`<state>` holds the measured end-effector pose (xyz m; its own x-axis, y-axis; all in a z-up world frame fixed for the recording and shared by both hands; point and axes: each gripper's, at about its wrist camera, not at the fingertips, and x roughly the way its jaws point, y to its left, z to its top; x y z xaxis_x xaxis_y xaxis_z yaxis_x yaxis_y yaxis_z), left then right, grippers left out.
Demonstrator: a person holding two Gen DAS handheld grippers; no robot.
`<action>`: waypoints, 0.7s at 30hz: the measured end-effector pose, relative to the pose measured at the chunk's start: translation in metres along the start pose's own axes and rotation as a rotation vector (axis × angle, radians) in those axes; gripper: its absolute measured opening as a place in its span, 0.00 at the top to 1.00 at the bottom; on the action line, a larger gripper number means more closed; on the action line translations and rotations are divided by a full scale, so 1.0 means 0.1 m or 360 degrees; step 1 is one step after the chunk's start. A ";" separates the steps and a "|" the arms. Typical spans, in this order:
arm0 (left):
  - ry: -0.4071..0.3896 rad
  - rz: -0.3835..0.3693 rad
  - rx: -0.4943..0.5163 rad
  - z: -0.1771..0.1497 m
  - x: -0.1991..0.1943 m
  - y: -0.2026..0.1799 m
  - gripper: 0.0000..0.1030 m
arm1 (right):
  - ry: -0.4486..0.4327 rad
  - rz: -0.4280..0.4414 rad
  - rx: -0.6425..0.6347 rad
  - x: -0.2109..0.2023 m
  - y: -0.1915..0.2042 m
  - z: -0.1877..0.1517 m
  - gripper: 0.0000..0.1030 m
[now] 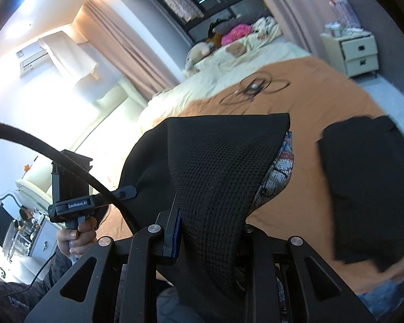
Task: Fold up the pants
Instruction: 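Lift the folded pants with the left gripper while right gripper holds the other end, then carry the folded black pants with both grippers toward the other black garment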
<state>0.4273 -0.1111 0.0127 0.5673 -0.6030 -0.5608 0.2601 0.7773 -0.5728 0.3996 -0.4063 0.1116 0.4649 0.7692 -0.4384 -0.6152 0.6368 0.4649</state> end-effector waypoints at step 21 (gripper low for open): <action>0.0190 -0.0223 0.0179 0.45 1.62 -0.92 0.87 | -0.0110 -0.0326 0.0097 -0.95 -0.29 -0.01 0.81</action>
<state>0.5306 -0.2723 0.0010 0.4244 -0.7185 -0.5511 0.4194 0.6954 -0.5836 0.3733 -0.4978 0.1388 0.6201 0.6241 -0.4753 -0.4649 0.7804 0.4182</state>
